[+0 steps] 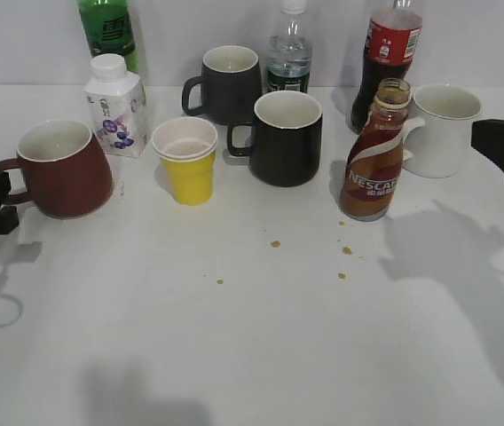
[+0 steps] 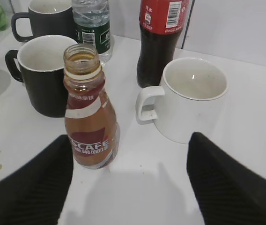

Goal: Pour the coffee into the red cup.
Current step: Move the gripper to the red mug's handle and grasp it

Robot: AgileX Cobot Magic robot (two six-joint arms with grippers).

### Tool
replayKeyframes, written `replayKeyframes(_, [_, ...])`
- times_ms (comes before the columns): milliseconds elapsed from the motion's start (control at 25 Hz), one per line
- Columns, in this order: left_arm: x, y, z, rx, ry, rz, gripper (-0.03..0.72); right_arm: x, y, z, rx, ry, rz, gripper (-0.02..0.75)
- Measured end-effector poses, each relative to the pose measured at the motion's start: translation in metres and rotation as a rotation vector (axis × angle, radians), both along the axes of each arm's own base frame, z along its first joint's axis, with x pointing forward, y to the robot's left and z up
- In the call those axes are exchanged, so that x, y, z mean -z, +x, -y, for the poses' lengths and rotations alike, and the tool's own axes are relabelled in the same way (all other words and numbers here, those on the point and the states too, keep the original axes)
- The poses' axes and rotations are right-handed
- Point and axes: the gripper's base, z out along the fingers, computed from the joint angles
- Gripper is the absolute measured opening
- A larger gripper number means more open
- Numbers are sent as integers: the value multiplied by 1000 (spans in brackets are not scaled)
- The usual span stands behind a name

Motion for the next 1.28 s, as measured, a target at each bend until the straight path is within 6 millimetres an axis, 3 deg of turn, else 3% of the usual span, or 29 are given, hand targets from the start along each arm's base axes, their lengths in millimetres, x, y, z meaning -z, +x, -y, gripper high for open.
replayKeyframes(440, [24,9,-8,-58,9,29,351,0,0,0,1,1,1,566])
replayKeyframes(840, [21,33,-5,-53,4,37,349,5,3,-1,1,-5,-22,566])
replayKeyframes(1280, [33,69,-3,-42,11,6,234,6,4,-1,1,-8,-30,566])
